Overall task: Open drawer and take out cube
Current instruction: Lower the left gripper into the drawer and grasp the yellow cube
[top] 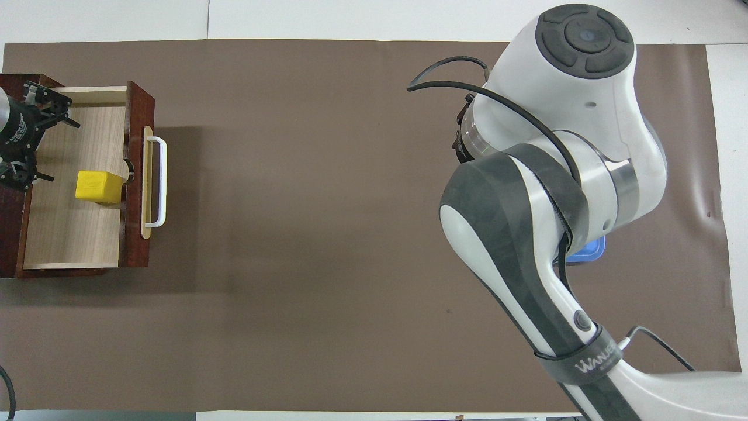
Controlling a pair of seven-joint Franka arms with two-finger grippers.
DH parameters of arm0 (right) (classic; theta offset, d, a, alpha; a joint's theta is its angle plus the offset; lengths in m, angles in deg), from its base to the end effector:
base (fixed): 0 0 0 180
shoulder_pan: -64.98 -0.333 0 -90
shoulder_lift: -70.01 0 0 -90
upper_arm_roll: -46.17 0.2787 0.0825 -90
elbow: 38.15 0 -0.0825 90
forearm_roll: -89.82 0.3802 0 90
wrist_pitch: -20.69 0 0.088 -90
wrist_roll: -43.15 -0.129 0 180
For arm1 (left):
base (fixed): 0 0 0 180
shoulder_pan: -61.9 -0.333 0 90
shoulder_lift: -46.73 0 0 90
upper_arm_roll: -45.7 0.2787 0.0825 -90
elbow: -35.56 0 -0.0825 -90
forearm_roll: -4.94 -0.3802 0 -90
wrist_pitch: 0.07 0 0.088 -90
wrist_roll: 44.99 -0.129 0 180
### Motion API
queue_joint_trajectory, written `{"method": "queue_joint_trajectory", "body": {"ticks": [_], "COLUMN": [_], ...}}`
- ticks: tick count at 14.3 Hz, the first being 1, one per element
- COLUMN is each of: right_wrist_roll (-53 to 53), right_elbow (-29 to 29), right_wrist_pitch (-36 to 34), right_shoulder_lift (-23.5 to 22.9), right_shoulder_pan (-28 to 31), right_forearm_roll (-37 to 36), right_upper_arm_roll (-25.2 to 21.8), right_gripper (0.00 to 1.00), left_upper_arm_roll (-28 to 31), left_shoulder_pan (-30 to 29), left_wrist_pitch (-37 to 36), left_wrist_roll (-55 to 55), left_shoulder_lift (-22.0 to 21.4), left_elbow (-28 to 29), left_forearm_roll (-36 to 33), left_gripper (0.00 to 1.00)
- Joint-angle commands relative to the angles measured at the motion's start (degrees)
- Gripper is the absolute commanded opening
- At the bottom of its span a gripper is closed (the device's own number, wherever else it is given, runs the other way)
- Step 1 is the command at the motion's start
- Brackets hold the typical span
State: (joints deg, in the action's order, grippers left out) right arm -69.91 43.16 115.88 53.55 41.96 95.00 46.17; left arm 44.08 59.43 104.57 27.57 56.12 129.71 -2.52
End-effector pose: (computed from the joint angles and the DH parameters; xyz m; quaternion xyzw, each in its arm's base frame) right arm 0.5738 0.2556 0.4749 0.7024 -0.7101 -0.0501 0.0041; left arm 0.6062 0.0231 0.4592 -0.8094 -0.5840 -0.0434 0.0436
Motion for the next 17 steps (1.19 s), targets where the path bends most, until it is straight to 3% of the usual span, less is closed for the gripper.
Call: {"method": "queue_joint_trajectory", "body": {"ticks": [1, 3, 6, 17], "right_wrist_roll": [-0.85, -0.85, -3.99, -4.98], "right_elbow": [-3.26, -8.08, -22.66, -22.0], "right_wrist_pitch": [-0.27, -1.58, -7.47, -6.78], "right_shoulder_lift": [-2.78, -6.46, -16.12, -16.94], "right_shoulder_pan": [-1.59, -2.38, -4.49, -4.66], "right_forearm_roll": [0.53, 0.62, 0.62, 0.79], "right_upper_arm_roll": [-0.1, -0.1, -0.19, -0.1], "right_gripper": [0.98, 0.98, 0.98, 0.98], "left_upper_arm_roll": [-0.23, -0.23, -0.23, -0.23], "left_shoulder_pan": [-0.96, -1.05, -1.05, -2.28], "left_wrist_pitch": [2.49, 3.45, 7.41, 10.49], "left_wrist_roll": [4.95, 7.31, 11.35, 12.6], "left_shoulder_lift": [-2.71, -2.8, -3.85, -3.94], "left_elbow": [6.2, 7.88, 12.1, 15.98], "left_forearm_roll": [0.78, 0.78, 0.78, 0.6], "left_gripper": [1.0, 1.0, 1.0, 1.0]}}
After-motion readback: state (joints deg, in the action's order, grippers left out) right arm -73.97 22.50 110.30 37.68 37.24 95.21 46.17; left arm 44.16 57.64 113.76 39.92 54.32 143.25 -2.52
